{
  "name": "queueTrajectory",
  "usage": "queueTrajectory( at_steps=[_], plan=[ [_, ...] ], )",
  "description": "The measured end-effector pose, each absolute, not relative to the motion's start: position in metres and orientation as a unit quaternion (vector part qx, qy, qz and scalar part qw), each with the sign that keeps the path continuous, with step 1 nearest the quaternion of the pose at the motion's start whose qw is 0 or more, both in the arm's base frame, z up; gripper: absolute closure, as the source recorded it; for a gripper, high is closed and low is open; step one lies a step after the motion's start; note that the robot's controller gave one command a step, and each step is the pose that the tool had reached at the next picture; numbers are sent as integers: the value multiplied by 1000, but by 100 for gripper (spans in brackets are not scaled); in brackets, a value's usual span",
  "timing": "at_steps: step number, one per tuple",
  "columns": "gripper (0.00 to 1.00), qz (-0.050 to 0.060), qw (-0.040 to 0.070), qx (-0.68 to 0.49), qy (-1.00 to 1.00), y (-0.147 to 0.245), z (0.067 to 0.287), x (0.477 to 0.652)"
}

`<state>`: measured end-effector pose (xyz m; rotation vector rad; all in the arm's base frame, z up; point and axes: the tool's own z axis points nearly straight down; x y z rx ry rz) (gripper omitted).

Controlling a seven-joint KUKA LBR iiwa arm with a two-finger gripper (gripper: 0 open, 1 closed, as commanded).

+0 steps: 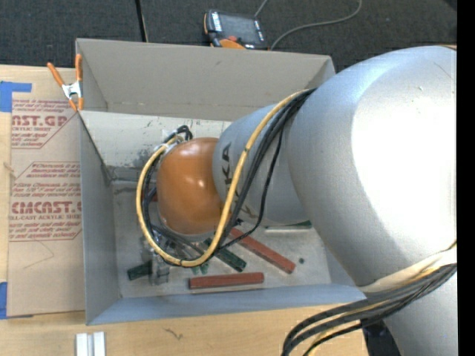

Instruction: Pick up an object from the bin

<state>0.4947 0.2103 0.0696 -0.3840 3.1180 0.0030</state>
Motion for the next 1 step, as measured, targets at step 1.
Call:
queueTrajectory(
  at_steps=[1],
  plan=[
    [100, 2, 5, -115, 993, 225, 244, 507]
  ],
)
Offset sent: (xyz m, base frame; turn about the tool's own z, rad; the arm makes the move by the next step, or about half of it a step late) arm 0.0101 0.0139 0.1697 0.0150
